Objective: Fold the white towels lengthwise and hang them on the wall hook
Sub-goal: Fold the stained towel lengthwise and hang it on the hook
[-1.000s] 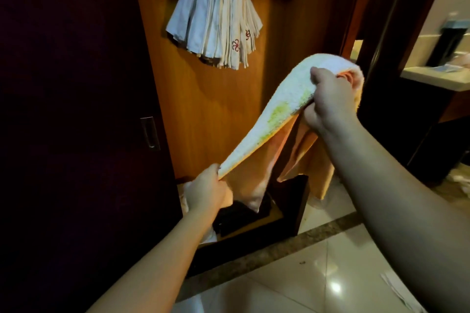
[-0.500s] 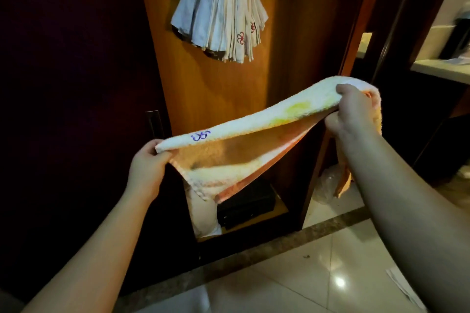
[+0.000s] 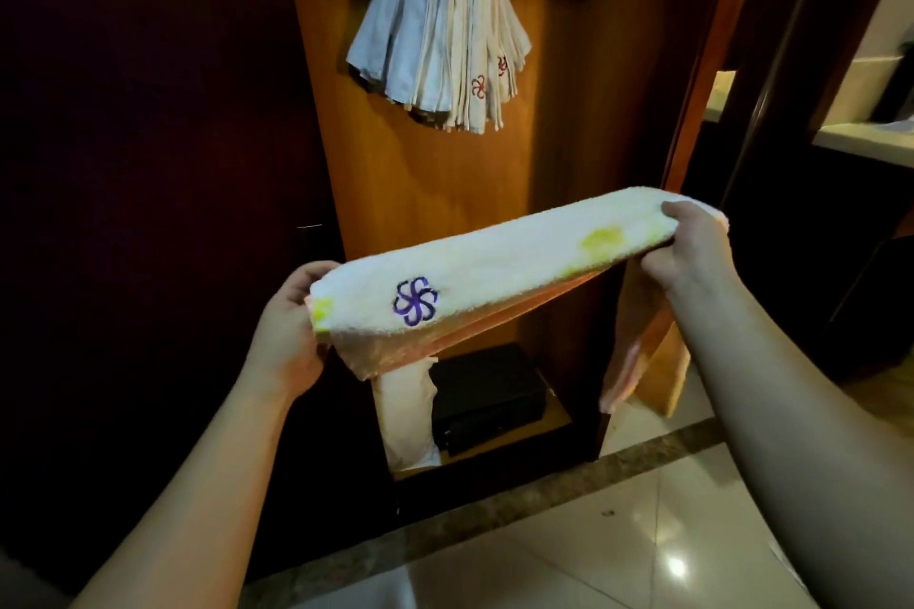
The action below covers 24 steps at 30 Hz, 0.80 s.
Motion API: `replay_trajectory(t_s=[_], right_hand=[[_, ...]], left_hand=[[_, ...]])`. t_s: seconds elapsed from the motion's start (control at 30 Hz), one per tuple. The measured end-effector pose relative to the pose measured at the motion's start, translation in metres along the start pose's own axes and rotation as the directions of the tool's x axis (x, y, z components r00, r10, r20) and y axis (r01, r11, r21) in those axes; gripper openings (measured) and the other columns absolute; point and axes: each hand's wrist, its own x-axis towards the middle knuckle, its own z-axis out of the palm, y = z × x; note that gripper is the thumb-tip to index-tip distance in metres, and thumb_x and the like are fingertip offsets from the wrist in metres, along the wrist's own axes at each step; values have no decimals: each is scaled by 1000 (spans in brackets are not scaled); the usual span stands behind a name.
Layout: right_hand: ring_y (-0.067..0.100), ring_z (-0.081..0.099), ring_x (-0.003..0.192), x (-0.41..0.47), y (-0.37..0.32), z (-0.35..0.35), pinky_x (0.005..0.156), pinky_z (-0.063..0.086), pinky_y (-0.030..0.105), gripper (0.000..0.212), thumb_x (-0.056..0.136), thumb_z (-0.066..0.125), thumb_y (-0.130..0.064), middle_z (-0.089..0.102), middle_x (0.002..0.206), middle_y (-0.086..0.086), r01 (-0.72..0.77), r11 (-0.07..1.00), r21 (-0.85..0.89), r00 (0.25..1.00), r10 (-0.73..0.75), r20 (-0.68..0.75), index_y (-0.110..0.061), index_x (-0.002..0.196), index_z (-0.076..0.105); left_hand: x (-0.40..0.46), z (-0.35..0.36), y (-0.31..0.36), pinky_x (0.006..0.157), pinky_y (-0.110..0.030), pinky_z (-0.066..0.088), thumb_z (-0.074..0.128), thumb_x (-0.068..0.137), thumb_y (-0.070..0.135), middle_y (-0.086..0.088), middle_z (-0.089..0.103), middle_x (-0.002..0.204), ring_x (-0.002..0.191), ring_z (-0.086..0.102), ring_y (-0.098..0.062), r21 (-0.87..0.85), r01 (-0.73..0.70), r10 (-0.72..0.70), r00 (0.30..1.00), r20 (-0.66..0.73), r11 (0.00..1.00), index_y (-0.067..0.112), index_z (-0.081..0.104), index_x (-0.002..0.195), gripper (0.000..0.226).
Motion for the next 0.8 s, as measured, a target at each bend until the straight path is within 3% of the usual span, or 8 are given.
replay_trajectory(t_s=[0.07, 0.2, 0.37, 0.47, 0.53, 0.6, 0.73, 0.8], right_hand=[[27, 69, 95, 4, 2, -3, 61, 56, 35, 44, 90, 58, -4, 66, 117, 14, -12, 1000, 8, 1000, 12, -6, -7, 133, 49], [31, 68, 102, 11, 2, -9, 65, 56, 38, 41, 92, 53, -4, 66, 122, 15, -21, 1000, -13, 1000, 21, 18, -4, 132, 52], [33, 67, 101, 19, -1, -21, 62, 55, 39, 41, 92, 48, -6, 67, 120, 15, -7, 999, -45, 1000, 8, 18, -5, 133, 52], [33, 67, 100, 24, 1, -30, 56, 54, 40, 40, 93, 50, -7, 66, 121, 15, -19, 998, -63, 1000, 18, -17, -6, 132, 52], [34, 65, 102, 26, 3, -35, 60, 52, 44, 40, 94, 52, -9, 65, 123, 14, -54, 996, -74, 998, 52, -36, -7, 134, 52], [34, 65, 100, 26, 6, -36, 65, 51, 46, 39, 95, 52, -11, 65, 124, 14, -87, 993, -75, 996, 84, -43, -6, 133, 53], [32, 67, 95, 27, 12, -39, 60, 54, 42, 36, 98, 51, -16, 66, 122, 13, -126, 990, -66, 991, 123, -51, -7, 133, 54], [32, 68, 102, 29, 15, -41, 62, 56, 41, 37, 99, 49, -17, 68, 123, 14, -126, 989, -73, 992, 125, -16, -9, 135, 55]], left_hand=[[-3, 5, 1, 60, -25, 57, 54, 82, -16, 5, 74, 85, 75, 71, -11, 20, -50, 49, 998, 27, 999, 27, 73, 81, 47], [-9, 12, 14, 61, -24, 58, 46, 87, -19, 5, 75, 88, 78, 71, -11, -25, -65, 67, 994, 88, 998, 18, 67, 92, 43], [-20, 24, 28, 66, -24, 58, 70, 70, -2, 3, 77, 95, 87, 73, -13, -2, -52, 50, 962, 268, 999, 32, 81, 86, 39], [-25, 21, 29, 63, -25, 56, 75, 68, 1, 1, 72, 88, 81, 71, -18, 15, -95, 84, 935, 345, 995, 23, 79, 72, 22], [-26, 16, 27, 64, -26, 52, 81, 72, 21, -8, 61, 89, 84, 63, -25, 25, -112, 89, 886, 455, 993, 18, 75, 72, 7], [-22, 9, 18, 65, -28, 48, 83, 67, 34, -14, 50, 89, 86, 56, -28, 80, -97, 44, 864, 501, 992, 14, 73, 73, 23], [-20, 6, 1, 56, -37, 35, 82, 62, 42, -28, 38, 84, 80, 44, -45, -33, 61, -41, 909, 414, 998, -4, 58, 71, 53], [-21, 12, -4, 48, -42, 33, 82, 63, 55, -31, 42, 75, 70, 46, -44, 16, 145, -144, 955, 259, 989, 10, 59, 61, 51]])
